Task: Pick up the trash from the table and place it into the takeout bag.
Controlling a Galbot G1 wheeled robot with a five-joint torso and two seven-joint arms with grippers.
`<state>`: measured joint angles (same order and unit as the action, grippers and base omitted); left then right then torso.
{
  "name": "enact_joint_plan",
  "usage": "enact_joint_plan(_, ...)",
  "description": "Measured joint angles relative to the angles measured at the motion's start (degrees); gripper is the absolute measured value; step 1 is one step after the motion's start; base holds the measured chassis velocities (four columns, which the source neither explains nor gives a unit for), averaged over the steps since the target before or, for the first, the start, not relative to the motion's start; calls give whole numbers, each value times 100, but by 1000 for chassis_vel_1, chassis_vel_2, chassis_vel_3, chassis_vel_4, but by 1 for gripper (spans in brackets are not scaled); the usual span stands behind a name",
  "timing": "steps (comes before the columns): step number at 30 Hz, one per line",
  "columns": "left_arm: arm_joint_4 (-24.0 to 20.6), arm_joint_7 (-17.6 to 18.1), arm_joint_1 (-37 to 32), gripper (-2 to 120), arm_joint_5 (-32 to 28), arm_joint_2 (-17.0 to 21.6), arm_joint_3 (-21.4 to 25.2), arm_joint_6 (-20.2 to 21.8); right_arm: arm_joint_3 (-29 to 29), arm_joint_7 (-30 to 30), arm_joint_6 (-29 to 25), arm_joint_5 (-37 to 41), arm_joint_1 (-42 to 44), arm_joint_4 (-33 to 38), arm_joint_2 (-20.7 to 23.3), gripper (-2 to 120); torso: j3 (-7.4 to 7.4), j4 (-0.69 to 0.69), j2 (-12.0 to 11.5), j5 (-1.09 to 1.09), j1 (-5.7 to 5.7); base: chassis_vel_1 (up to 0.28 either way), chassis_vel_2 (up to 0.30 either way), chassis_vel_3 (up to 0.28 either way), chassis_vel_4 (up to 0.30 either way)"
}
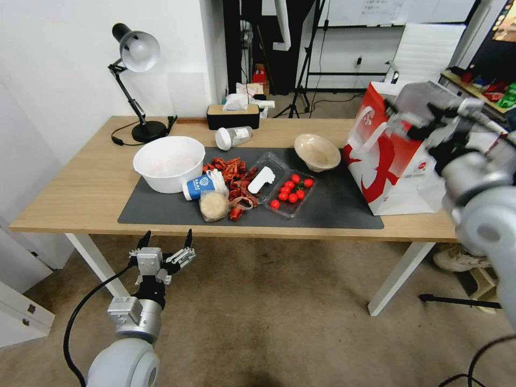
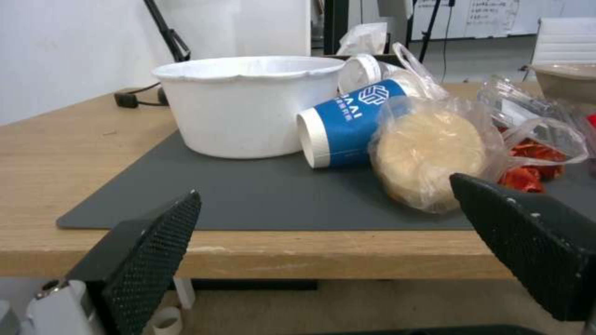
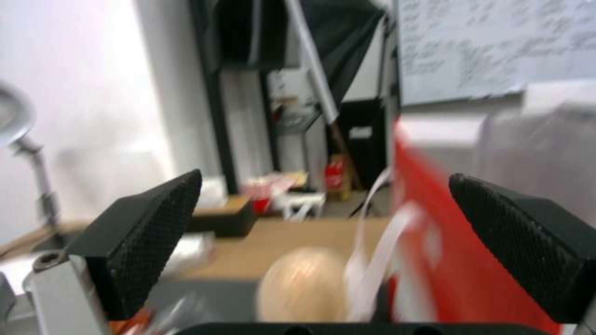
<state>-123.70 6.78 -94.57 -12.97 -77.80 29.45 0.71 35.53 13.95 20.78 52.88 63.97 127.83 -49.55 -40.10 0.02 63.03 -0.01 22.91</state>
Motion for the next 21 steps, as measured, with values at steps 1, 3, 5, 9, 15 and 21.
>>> enact_joint_plan(1,0,0,0,100,0,0,0,0,0,0,0,0,0,0,0,100,0,0,0,0,0,0,0,0,0)
enact_joint_plan(3,0,-16,-12,100,0,-2,-2,-4,61,-333,-116,-372,571,90,-254,100,0,-3,0,0,0,0,0,0,0)
enact_joint_plan(5,0,-25,-16,100,0,-2,-2,-7,77,-449,-220,-569,771,106,-371,100,0,-3,0,1,0,0,0,0,0)
enact_joint_plan(9,0,-52,-42,100,1,3,17,-30,135,-913,-1011,-1551,1723,136,-1013,100,0,-1,0,2,0,0,0,0,0)
enact_joint_plan(15,86,-91,-50,100,-3,45,40,-71,171,-1293,-2490,-2638,3141,-55,-1855,100,0,-4,0,0,0,0,0,0,0)
enact_joint_plan(21,194,-146,-47,100,-1,65,-30,-115,102,-1501,-3236,-2914,3551,-310,-2224,100,0,-2,0,-1,0,0,0,0,0)
